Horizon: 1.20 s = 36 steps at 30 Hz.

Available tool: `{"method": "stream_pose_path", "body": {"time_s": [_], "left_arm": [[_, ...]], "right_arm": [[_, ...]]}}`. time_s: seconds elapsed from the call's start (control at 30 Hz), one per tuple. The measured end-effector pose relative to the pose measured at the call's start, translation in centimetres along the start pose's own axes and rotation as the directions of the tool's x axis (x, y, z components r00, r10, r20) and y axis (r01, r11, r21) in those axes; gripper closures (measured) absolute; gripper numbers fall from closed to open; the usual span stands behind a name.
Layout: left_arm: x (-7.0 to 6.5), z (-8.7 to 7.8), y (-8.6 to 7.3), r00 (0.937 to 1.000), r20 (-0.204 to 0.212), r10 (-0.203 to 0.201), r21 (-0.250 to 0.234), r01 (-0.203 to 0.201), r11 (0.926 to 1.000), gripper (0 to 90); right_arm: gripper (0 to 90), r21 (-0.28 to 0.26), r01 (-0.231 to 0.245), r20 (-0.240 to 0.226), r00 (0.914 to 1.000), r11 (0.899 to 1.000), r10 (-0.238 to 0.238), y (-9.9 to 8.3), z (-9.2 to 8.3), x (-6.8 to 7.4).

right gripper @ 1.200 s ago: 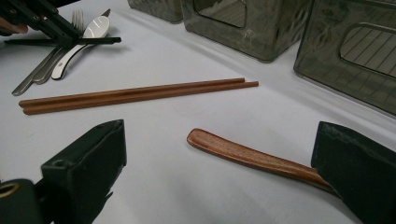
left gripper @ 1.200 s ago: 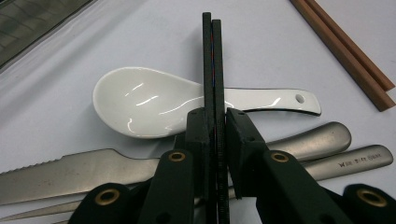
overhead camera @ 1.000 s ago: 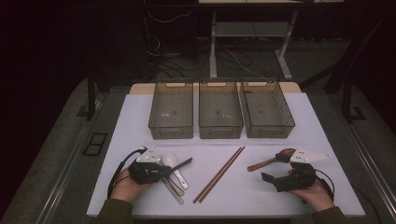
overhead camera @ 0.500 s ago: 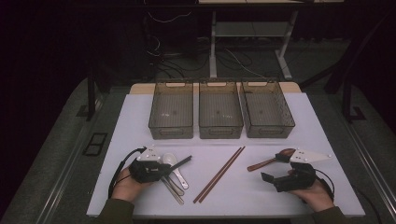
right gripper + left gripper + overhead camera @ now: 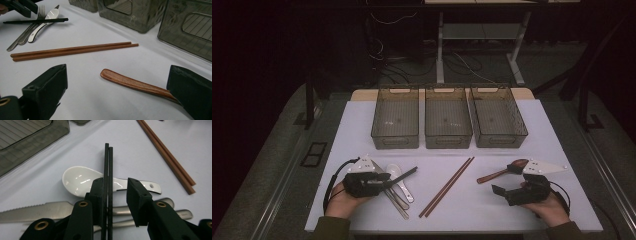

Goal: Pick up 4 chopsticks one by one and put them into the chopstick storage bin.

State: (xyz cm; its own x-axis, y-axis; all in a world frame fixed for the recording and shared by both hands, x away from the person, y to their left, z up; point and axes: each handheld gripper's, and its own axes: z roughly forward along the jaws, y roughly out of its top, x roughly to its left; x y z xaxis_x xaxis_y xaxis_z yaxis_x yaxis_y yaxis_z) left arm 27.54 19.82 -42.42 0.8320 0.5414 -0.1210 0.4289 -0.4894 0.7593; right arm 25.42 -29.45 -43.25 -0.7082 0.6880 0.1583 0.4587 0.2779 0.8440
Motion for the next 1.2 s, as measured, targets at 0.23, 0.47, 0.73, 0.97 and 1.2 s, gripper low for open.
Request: {"method": "stream_pose_path", "body": {"time_s": [0.23, 0.47, 0.73, 0.97, 1.2], "left_arm": [[-0.7, -1.7, -1.5, 0.9982, -0.056, -0.020, -0.005, 0.019, 0.9998, 73.4], [-0.2, -3.4, -2.9, 0.9955, -0.078, -0.053, -0.030, 0.051, 0.9982, 86.2], [0.4, -3.0, -3.6, 0.9955, -0.075, -0.058, 0.009, 0.058, 0.9983, 87.6], [0.6, -2.7, -3.8, 0.9961, -0.063, -0.061, 0.016, 0.062, 0.9979, 83.8], [0.7, -2.5, -3.9, 0.9964, -0.058, -0.061, 0.029, 0.063, 0.9976, 82.4]], "right_arm": [[2.9, -0.001, -0.003, -0.001, 1.0000, 1.000, 0.003, 0.0, 0.0, 0.0], [2.9, 0.000, -0.007, -0.003, 1.0000, 1.000, 0.007, 0.0, 0.1, 0.0], [2.9, 0.000, -0.005, -0.004, 1.0000, 1.000, 0.005, 0.0, 0.1, 0.0], [2.9, 0.002, -0.004, -0.006, 1.0000, 1.000, 0.004, 0.0, 0.1, 0.0], [2.9, 0.003, -0.004, -0.005, 1.0000, 1.000, 0.004, 0.0, 0.1, 0.0]]}}
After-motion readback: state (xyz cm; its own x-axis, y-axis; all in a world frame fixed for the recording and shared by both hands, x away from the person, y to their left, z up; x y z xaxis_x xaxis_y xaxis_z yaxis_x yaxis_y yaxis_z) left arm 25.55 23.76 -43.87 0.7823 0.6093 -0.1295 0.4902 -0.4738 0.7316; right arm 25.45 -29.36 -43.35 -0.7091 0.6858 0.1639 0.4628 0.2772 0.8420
